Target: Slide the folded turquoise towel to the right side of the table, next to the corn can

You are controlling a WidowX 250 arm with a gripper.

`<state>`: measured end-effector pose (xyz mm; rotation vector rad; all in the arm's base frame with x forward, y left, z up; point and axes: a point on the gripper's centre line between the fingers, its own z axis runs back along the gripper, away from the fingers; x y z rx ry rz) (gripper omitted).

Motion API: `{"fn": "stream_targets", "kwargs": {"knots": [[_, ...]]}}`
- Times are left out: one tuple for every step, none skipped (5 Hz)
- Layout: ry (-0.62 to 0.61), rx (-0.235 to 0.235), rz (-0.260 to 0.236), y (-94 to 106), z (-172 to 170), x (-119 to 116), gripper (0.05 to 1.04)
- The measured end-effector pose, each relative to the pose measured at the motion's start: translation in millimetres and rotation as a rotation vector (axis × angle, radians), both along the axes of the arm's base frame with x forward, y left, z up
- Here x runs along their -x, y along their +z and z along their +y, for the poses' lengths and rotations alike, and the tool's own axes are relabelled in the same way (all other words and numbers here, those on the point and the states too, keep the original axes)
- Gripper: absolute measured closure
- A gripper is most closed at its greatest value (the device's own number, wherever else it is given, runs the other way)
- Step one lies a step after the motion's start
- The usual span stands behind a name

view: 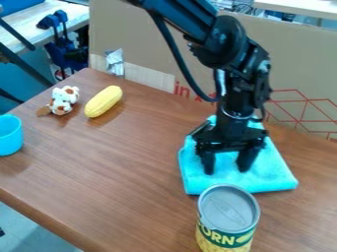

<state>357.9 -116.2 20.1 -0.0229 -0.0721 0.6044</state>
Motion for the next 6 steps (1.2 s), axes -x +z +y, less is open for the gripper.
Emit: {"fn": "stream_targets", "kwargs": {"knots": [[-0.044, 0.001, -0.011, 1.7, -19, 6, 0.082], [-0.094, 0.025, -0.065, 3.8, -37, 9, 0.082], [-0.148, 0.056, -0.104, 6.4, -49, 12, 0.082], [-0.274, 0.076, -0.173, 14.2, -48, 23, 0.082], [-0.466, 0.099, -0.248, 40.8, -20, 50, 0.083], [-0.595, 0.026, -0.286, 88.6, 8, 53, 0.083]]}}
